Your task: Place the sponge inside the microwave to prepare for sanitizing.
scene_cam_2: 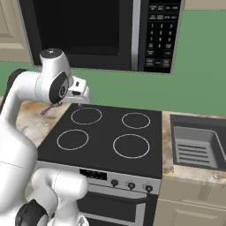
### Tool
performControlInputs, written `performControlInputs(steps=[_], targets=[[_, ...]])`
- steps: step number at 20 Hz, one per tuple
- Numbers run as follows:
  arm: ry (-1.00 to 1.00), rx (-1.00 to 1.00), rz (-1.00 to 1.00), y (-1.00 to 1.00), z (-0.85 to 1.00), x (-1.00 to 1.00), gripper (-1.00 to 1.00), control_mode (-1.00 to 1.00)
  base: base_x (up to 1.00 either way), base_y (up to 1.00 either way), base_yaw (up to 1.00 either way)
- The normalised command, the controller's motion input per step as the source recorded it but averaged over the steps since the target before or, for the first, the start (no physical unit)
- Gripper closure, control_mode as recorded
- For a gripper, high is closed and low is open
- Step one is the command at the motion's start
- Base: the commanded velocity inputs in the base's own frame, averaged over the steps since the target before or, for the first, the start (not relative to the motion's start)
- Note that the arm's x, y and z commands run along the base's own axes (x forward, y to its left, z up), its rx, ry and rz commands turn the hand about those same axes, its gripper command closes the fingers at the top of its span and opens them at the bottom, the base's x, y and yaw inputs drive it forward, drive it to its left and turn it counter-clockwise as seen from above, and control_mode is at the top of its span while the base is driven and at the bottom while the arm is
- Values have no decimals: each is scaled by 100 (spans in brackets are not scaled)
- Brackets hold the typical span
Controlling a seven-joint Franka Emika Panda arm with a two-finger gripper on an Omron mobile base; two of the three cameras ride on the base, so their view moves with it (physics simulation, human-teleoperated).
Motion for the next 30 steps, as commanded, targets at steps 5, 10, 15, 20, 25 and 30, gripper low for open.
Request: performControlInputs(steps=[5, 10, 15, 20, 25, 30], targets=[[-14, -14, -11, -15, 85, -56, -100, -100, 0, 0, 0], [-2, -9, -27, -57, 81, -29, -100, -100, 0, 0, 0], [-2, 2, -37, -82, 63, -16, -100, -100, 0, 0, 0], [-7, 27, -29, -94, 3, -9, -100, -100, 0, 0, 0], [-1, 20, -10, -40, 7, 29, -100, -100, 0, 0, 0], [-1, 6, 8, -16, 21, 17, -100, -100, 0, 0, 0]])
